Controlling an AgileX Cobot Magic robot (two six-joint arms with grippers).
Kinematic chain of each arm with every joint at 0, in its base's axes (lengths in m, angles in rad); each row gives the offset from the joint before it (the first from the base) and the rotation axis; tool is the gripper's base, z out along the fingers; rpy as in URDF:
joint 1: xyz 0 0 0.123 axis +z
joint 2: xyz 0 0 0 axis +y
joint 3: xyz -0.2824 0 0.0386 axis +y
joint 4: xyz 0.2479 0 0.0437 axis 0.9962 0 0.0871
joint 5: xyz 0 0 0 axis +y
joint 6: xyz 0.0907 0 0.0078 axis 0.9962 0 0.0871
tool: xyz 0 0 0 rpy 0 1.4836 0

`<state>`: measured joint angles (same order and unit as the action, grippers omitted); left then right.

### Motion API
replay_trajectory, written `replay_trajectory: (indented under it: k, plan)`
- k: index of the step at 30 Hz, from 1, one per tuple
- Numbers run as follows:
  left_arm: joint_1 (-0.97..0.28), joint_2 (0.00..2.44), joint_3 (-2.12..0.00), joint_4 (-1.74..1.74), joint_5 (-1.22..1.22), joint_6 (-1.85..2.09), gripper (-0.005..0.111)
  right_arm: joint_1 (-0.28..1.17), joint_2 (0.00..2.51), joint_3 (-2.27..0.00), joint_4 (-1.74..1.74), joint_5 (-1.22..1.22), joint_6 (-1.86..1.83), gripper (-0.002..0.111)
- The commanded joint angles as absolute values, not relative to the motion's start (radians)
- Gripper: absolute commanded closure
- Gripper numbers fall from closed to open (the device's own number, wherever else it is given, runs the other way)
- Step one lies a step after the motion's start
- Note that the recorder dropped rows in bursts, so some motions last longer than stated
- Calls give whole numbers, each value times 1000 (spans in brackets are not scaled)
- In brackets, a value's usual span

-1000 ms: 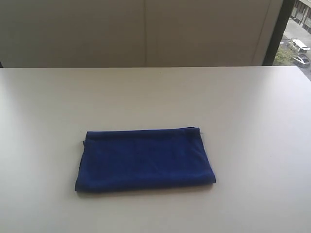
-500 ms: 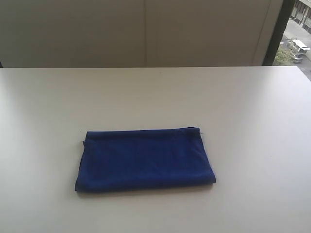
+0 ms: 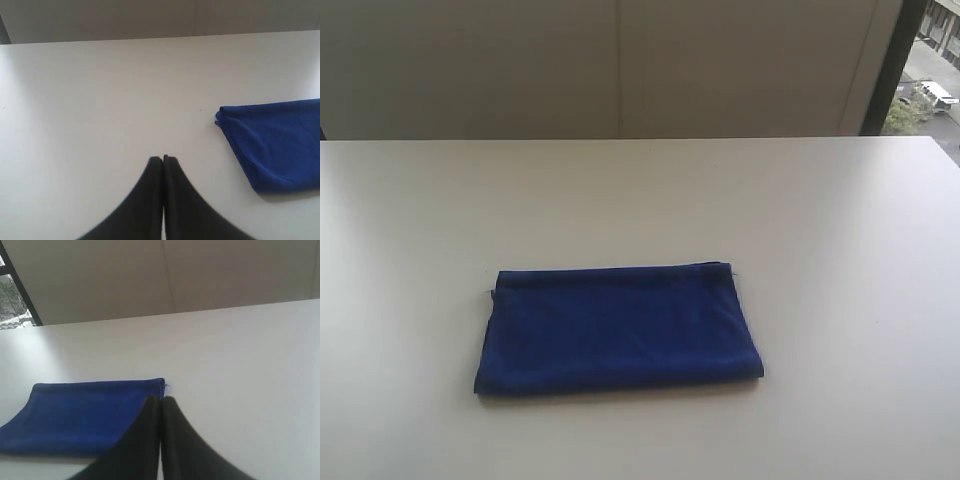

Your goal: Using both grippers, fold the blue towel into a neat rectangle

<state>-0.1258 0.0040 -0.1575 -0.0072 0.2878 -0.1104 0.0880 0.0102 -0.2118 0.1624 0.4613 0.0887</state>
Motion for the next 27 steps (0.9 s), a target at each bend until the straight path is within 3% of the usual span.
replay_trajectory:
  k: [1, 12, 20, 27]
  plan:
    - [-122, 0, -150, -14, 284, -105, 107, 79, 0, -208, 165, 443, 91, 108]
    - [-122, 0, -124, -22, 277, -105, 107, 69, 0, -196, 162, 437, 91, 108]
    - [-125, 0, 0, -110, 270, -101, 107, 69, 0, -55, 0, 417, 91, 108]
    - [-132, 0, 0, -97, 208, -100, 107, 69, 0, 0, -41, 288, 101, 108]
